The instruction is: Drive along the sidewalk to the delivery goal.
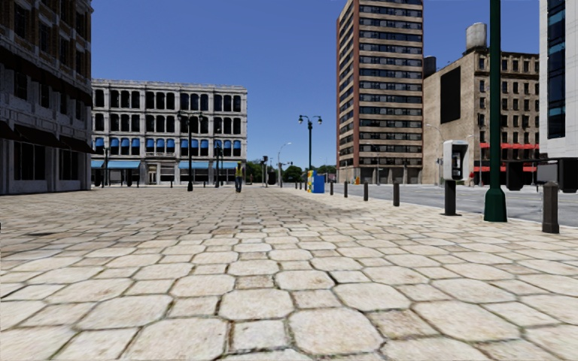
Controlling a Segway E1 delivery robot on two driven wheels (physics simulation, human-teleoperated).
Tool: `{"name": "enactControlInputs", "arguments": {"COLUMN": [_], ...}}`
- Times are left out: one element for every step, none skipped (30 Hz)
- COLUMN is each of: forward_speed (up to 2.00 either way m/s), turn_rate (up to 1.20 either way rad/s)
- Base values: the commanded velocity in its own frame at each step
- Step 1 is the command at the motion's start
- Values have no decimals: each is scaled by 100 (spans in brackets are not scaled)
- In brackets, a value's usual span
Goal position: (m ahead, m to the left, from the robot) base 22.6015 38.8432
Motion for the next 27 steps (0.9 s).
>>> {"name": "enactControlInputs", "arguments": {"forward_speed": [200,200,200,200,200,200,200,200,200,200,200,200,200,200,200,200,200,200,200,200,200,200,200,200,200,200,200], "turn_rate": [0,44,44,95,108,120,120,119,73,51,39,39,29,18,0,0,0,0,0,0,0,0,0,0,0,13,44]}}
